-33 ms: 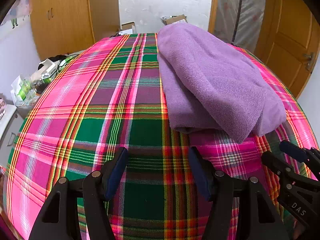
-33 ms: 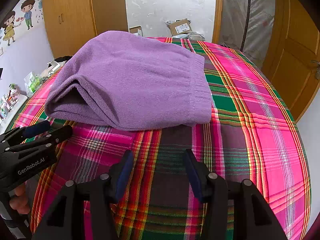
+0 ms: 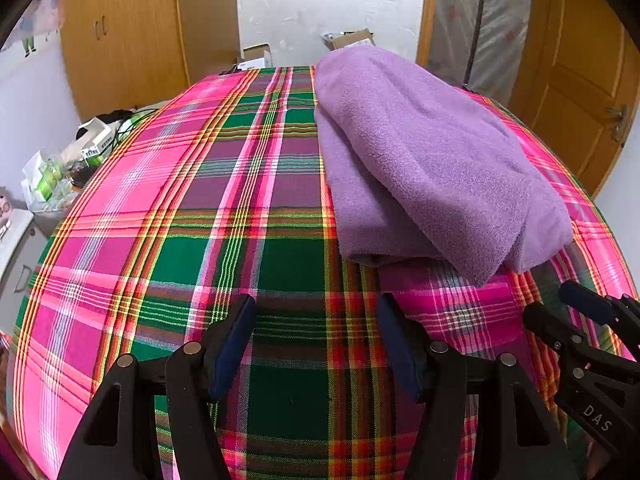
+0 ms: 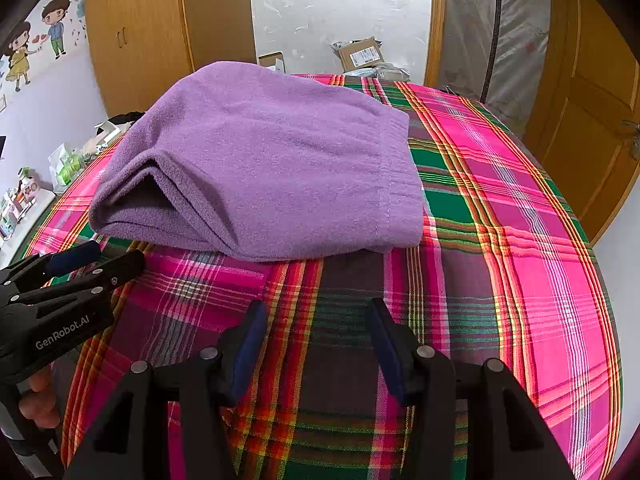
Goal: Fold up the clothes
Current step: 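Move both grippers toward the folded lilac garment on the bed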
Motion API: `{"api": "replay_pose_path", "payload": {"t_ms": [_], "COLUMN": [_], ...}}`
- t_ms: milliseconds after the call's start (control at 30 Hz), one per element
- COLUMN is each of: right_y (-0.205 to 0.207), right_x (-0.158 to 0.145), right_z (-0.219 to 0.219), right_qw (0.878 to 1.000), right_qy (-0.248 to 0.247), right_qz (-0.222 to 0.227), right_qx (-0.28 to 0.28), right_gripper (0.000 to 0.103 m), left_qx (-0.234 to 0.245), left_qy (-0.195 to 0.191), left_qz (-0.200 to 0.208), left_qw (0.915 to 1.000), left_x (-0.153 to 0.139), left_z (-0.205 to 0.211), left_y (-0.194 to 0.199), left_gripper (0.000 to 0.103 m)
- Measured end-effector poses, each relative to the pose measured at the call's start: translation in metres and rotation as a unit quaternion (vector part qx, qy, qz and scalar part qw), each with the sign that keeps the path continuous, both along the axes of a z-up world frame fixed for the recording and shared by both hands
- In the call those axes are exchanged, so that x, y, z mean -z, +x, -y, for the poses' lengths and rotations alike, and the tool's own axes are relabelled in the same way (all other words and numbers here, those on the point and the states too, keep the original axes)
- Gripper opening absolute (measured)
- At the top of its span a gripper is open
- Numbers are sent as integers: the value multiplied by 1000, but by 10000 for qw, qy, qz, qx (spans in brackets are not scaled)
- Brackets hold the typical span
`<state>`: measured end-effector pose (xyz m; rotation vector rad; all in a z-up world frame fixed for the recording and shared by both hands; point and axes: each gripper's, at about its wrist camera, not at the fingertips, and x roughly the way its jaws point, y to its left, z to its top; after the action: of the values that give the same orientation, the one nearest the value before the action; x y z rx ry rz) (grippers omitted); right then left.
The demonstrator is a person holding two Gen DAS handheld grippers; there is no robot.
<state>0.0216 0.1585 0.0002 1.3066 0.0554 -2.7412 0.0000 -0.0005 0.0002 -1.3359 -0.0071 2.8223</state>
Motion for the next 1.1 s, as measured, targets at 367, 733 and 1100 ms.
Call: {"api": "replay_pose_path", "payload": {"t_ms": [367,733,1100], "right_y": [1,-6,-9], "right_x": [0,2,-14], "right_z": [-2,-25,-69], "right_qw": [9999,9970,9886], "right_qy": [-88,-772,-1439], "right_qz": [8,-11,-409], "right_qx": [-53,-94,195], "right_gripper": [56,54,31], "left_qx": [2,63,688], "left_qy": [-20,33,-95], "left_qz": [2,-11,-907], "left_qw": [10000,10000,9935], "left_x": [-1,-1,-43], "left_z": [2,3,-9], "left_y": [0,1,24], "left_gripper": [65,65,64]}}
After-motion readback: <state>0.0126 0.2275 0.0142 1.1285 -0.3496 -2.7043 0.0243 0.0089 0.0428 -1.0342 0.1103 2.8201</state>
